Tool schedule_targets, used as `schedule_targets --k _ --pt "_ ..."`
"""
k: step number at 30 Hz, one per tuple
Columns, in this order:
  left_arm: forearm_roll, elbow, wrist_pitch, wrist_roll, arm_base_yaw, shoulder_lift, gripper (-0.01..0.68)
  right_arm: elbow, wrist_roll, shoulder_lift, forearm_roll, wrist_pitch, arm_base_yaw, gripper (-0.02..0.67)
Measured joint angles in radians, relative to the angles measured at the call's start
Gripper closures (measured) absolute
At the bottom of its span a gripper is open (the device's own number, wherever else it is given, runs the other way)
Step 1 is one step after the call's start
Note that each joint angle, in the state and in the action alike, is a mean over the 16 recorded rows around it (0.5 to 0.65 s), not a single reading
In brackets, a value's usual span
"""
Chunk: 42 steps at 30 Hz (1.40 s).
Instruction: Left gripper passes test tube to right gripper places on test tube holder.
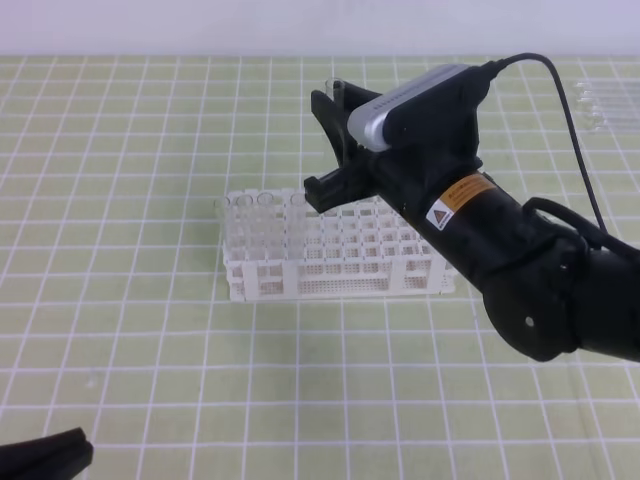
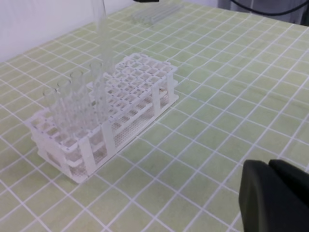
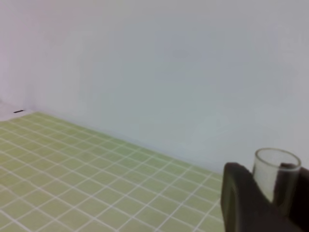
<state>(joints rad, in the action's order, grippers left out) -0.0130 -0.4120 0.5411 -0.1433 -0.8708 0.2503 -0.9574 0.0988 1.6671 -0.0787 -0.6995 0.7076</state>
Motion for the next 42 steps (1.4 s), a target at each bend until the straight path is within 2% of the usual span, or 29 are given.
schedule_targets --k 17,42 --pt "0.0 0.0 0.009 0.0 0.0 -0.002 0.675 0.004 -0.151 0.038 0.111 -0.015 0.0 0.547" --pt "0.0 0.0 0.006 0.0 0.0 0.001 0.675 0.027 -0.152 0.099 0.163 -0.099 0.0 0.547"
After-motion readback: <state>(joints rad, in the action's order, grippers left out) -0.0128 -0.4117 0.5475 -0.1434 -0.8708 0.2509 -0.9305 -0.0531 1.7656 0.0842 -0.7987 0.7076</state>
